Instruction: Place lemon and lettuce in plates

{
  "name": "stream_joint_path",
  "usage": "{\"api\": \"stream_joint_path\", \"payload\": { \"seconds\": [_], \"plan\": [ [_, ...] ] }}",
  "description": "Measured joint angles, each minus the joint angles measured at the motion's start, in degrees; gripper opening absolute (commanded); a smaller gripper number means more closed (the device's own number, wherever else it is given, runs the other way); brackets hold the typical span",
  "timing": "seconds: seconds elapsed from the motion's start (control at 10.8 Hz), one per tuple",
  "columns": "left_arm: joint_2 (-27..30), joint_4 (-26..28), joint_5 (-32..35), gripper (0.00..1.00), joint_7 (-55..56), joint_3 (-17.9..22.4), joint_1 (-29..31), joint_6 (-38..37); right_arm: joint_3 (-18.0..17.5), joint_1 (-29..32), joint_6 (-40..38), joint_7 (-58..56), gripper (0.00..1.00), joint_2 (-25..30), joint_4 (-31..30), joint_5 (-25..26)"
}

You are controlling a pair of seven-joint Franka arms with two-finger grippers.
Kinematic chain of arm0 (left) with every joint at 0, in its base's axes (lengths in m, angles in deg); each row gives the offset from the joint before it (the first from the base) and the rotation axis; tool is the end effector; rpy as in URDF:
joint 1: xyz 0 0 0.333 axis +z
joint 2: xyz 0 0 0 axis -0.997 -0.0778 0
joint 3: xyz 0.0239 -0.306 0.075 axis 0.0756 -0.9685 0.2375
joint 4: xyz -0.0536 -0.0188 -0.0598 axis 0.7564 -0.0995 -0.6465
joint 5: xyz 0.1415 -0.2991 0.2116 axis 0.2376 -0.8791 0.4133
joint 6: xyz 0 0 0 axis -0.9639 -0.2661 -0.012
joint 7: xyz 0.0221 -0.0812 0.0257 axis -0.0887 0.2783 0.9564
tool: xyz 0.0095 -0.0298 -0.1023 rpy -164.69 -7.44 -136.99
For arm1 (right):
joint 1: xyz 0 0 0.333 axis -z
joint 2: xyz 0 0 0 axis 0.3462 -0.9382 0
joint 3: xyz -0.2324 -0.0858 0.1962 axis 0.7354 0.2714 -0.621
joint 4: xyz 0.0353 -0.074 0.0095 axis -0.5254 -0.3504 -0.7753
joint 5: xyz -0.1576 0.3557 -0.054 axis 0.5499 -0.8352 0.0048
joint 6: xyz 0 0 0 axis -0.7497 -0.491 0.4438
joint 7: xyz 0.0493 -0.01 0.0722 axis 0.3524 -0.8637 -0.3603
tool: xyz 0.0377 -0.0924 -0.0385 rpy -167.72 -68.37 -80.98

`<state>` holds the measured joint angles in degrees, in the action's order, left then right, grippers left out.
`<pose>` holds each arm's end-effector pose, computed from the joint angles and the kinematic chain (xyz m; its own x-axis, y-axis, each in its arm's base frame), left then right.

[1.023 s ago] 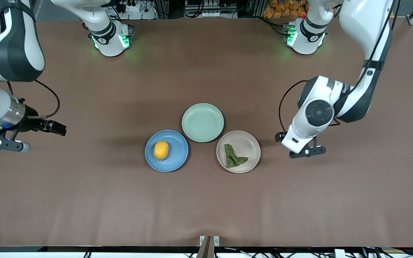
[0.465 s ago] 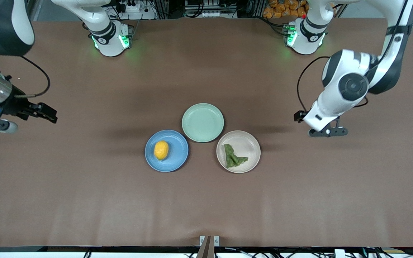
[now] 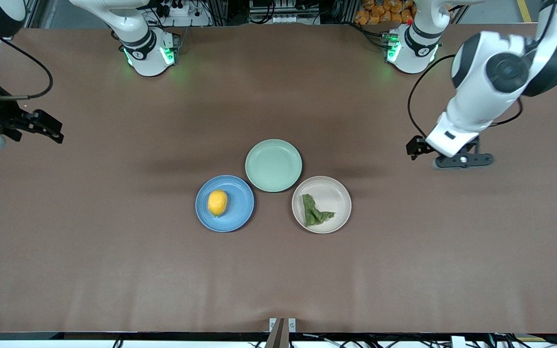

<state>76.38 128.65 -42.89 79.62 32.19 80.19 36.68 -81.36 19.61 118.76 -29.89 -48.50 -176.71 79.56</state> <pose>0.5458 -0.1422 0.4709 0.9940 0.0343 0.1037 0.0363 -0.9992 -0.0180 0.5438 0.0000 0.6057 0.9987 -0.0468 0.0214 -0.0477 -0.9981 0.0400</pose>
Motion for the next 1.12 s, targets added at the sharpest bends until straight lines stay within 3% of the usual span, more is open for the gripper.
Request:
{"api": "stream_joint_path", "payload": {
  "seconds": [0.19, 0.37, 0.56, 1.12],
  "plan": [
    [0.0, -4.7, -0.3, 1.00, 0.0, 0.3, 0.0, -0.6, 1.6, -0.4, -2.7, -2.6, 1.00, 0.2, 2.6, 0.0],
    [0.0, -8.5, -0.5, 1.00, -1.4, 0.3, 0.0, -7.2, 4.0, -2.0, -4.7, -4.3, 1.00, 0.2, 4.3, -0.1],
    [0.1, -13.9, -0.8, 1.00, -5.6, 0.4, 0.0, -17.4, 4.3, -2.8, -4.9, -5.3, 1.00, 0.2, 5.7, -0.1],
    [0.1, -25.1, -3.4, 1.00, -6.3, 2.0, 0.4, -30.3, 4.5, -3.1, -5.3, -5.8, 1.00, -2.7, 10.7, -2.8]
  ]
}}
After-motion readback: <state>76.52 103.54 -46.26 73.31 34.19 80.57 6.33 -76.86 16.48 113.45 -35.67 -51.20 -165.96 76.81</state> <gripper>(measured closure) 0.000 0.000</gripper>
